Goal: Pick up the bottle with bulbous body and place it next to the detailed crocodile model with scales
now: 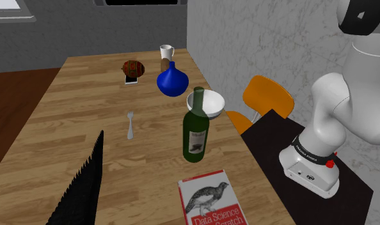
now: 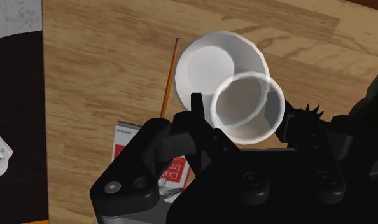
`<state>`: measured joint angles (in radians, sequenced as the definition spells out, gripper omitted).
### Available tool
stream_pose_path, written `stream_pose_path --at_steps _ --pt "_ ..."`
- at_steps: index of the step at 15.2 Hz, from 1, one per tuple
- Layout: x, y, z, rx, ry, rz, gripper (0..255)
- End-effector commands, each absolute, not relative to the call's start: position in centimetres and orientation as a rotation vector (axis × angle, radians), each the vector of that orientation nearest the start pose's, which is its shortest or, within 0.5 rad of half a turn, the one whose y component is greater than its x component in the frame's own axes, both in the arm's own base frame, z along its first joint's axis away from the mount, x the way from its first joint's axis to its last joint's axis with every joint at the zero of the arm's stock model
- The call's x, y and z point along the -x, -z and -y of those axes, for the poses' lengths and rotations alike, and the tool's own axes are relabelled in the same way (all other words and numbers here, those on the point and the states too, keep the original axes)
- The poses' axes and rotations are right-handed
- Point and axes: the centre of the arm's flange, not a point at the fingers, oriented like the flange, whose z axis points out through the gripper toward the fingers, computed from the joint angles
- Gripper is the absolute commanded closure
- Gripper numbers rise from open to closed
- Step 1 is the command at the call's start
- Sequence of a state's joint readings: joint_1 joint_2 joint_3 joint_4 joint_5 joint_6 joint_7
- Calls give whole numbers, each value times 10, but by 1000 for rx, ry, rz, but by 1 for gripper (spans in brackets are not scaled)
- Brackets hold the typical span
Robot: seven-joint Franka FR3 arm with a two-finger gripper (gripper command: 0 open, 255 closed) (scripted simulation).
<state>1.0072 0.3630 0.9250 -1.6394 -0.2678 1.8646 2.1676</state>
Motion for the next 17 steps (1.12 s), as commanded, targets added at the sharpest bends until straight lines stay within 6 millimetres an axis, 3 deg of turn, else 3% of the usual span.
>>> stream_pose_path --at_steps 1,6,14,15,17 --pt "145 -463 -617 3129 -52 -301 255" --pt "145 -433 -617 3129 -52 -301 255" --pt "145 -433 -617 3129 -52 -301 255" --pt "145 -433 -617 3129 -52 -301 0" --pt "145 -433 -617 3129 -52 -301 0"
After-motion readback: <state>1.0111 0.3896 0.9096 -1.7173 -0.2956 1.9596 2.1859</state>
